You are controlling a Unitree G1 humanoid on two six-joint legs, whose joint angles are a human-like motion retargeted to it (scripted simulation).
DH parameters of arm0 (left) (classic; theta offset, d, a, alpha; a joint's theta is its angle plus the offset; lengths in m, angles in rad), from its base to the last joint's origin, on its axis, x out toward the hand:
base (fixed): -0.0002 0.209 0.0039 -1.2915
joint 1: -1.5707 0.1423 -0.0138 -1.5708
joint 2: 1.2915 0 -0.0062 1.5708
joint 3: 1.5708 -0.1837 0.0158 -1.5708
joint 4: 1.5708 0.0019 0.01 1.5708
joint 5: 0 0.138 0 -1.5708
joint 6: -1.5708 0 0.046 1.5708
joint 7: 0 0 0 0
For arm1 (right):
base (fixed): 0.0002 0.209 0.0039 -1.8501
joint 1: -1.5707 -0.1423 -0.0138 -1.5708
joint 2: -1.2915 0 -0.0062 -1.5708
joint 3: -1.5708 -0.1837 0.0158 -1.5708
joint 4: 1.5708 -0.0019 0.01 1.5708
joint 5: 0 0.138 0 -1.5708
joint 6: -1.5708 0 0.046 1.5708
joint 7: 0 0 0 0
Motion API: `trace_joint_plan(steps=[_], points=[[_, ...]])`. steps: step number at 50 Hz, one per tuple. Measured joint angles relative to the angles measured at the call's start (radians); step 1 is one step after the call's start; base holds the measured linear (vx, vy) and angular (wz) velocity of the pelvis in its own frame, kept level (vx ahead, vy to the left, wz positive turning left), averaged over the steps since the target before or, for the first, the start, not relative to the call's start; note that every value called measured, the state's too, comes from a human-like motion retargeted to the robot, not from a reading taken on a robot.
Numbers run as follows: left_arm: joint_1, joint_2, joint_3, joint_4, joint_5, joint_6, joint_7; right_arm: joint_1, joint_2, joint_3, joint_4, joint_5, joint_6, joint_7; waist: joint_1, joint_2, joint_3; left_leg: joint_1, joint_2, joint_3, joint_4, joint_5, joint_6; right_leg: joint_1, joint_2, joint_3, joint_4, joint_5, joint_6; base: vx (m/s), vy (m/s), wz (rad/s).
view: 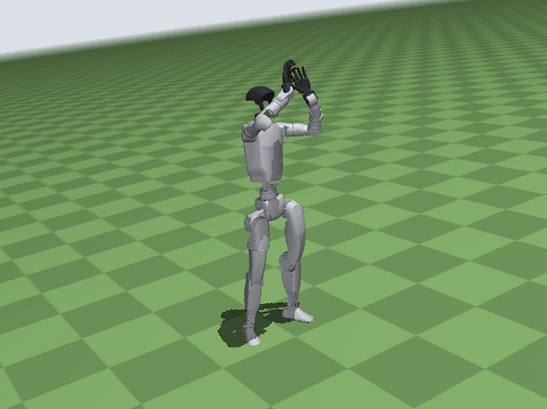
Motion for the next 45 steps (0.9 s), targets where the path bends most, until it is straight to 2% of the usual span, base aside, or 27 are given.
trace_joint_plan(steps=[2, 5, 8, 10, 13, 16, 18, 20, 23, 27, 30, 33, 35, 39, 43, 45], points=[[-0.167, -0.029, -0.13, 0.235, -0.078, 0.027, 0.021, -0.114, 0.031, 0.09, 0.198, 0.091, 0.031, -0.052, 0.004, -0.002, -0.021, 0.0, 0.002, 0.001, -0.003, 0.001, 0.002, 0.002, 0.004, -0.002, -0.009, 0.004, 0.008, 0.0, 0.0, 0.0], [-0.354, -0.095, -0.306, 0.577, -0.164, 0.056, 0.013, -0.195, 0.028, 0.17, 0.406, 0.231, 0.02, -0.094, 0.019, -0.012, -0.037, -0.001, 0.002, -0.002, -0.003, -0.001, 0.009, 0.007, 0.006, -0.009, -0.018, 0.007, 0.02, 0.0, 0.0, 0.0], [-0.387, -0.149, -0.379, 0.706, -0.17, 0.06, 0.003, -0.16, -0.03, 0.172, 0.409, 0.284, -0.015, -0.104, 0.027, -0.019, -0.037, 0.001, 0.001, -0.009, -0.001, -0.005, 0.014, 0.015, 0.005, -0.015, -0.021, 0.006, 0.022, 0.0, 0.0, 0.0], [-0.316, -0.149, -0.333, 0.628, -0.131, 0.042, 0.014, -0.073, -0.077, 0.118, 0.306, 0.261, -0.027, -0.109, 0.021, -0.018, -0.029, 0.006, -0.001, -0.011, 0.0, -0.007, 0.014, 0.019, 0.002, -0.015, -0.016, 0.003, 0.018, 0.0, 0.0, 0.0], [-0.011, -0.083, -0.099, 0.257, -0.043, -0.007, -0.027, 0.205, -0.112, -0.098, -0.009, 0.132, -0.053, -0.048, -0.01, -0.006, -0.016, 0.017, -0.003, -0.007, 0.006, -0.015, 0.016, 0.022, -0.002, -0.004, -0.003, -0.003, 0.007, 0.0, 0.01, -0.06], [0.292, -0.108, 0.114, -0.092, 0.021, -0.085, -0.091, 0.482, -0.115, -0.329, -0.337, 0.091, -0.153, 0.062, -0.013, -0.001, 0.048, 0.02, -0.006, 0.005, 0.014, -0.023, 0.023, 0.017, -0.007, 0.013, 0.009, -0.01, 0.001, -0.02, 0.01, -0.23], [0.407, -0.123, 0.168, -0.223, 0.051, -0.118, -0.109, 0.584, -0.086, -0.402, -0.476, 0.105, -0.209, 0.092, -0.023, 0.005, 0.061, 0.015, -0.005, 0.012, 0.02, -0.027, 0.025, 0.009, -0.006, 0.021, 0.009, -0.009, 0.0, -0.01, 0.0, -0.1], [0.405, -0.112, 0.158, -0.27, 0.087, -0.114, -0.115, 0.592, -0.073, -0.417, -0.534, 0.105, -0.219, 0.092, -0.036, 0.012, 0.048, 0.007, -0.003, 0.016, 0.021, -0.026, 0.026, 0.003, -0.003, 0.025, 0.002, -0.004, -0.001, 0.0, 0.0, 0.0], [0.155, -0.057, 0.044, -0.121, 0.122, -0.024, -0.067, 0.392, -0.089, -0.344, -0.428, 0.063, -0.14, 0.055, -0.068, 0.016, 0.004, -0.01, 0.0, 0.019, 0.014, -0.018, 0.016, -0.013, 0.002, 0.023, -0.008, 0.003, 0.003, 0.0, 0.0, 0.0], [-0.241, -0.042, -0.168, 0.358, 0.036, 0.072, 0.044, -0.042, -0.033, -0.062, 0.006, 0.06, -0.019, -0.065, -0.115, 0.03, -0.061, -0.019, 0.004, 0.022, -0.002, -0.004, -0.01, -0.018, 0.01, 0.015, -0.03, 0.014, 0.016, 0.0, 0.0, 0.0], [-0.488, -0.057, -0.343, 0.716, -0.045, 0.09, 0.062, -0.31, 0.036, 0.142, 0.343, 0.23, -0.005, -0.133, -0.121, 0.038, -0.049, -0.016, 0.002, 0.025, -0.009, -0.001, -0.02, -0.014, 0.011, 0.01, -0.039, 0.016, 0.027, 0.0, 0.0, 0.0], [-0.546, -0.046, -0.437, 0.822, -0.083, 0.075, 0.063, -0.366, 0.072, 0.195, 0.476, 0.349, -0.027, -0.145, -0.128, 0.049, -0.044, -0.014, 0.001, 0.025, -0.004, -0.004, -0.021, -0.008, 0.009, 0.008, -0.04, 0.018, 0.028, 0.0, 0.0, 0.0], [-0.514, -0.022, -0.423, 0.753, -0.075, 0.056, 0.084, -0.337, 0.059, 0.172, 0.441, 0.356, -0.045, -0.15, -0.134, 0.057, -0.035, -0.011, 0.0, 0.022, 0.0, -0.007, -0.02, -0.005, 0.006, 0.007, -0.035, 0.016, 0.025, 0.0, 0.0, 0.0], [-0.194, 0.053, -0.165, 0.274, 0.035, 0.014, 0.055, -0.031, -0.065, -0.061, 0.026, 0.188, -0.064, -0.094, -0.129, 0.071, 0.002, 0.007, -0.005, 0.022, 0.004, -0.016, -0.012, 0.005, -0.001, 0.016, -0.018, 0.006, 0.012, 0.0, 0.0, 0.0], [0.223, 0.095, 0.123, -0.193, 0.092, -0.089, -0.066, 0.366, -0.106, -0.36, -0.398, 0.12, -0.195, 0.041, -0.126, 0.083, 0.051, 0.019, -0.007, 0.028, 0.012, -0.028, -0.006, 0.012, -0.005, 0.031, -0.01, -0.001, 0.002, 0.0, 0.0, 0.0], [0.307, 0.101, 0.157, -0.302, 0.111, -0.104, -0.066, 0.425, -0.099, -0.387, -0.494, 0.111, -0.227, 0.069, -0.132, 0.085, 0.057, 0.018, -0.006, 0.032, 0.014, -0.03, -0.006, 0.01, -0.003, 0.036, -0.012, 0.001, -0.002, 0.0, 0.0, 0.0]])
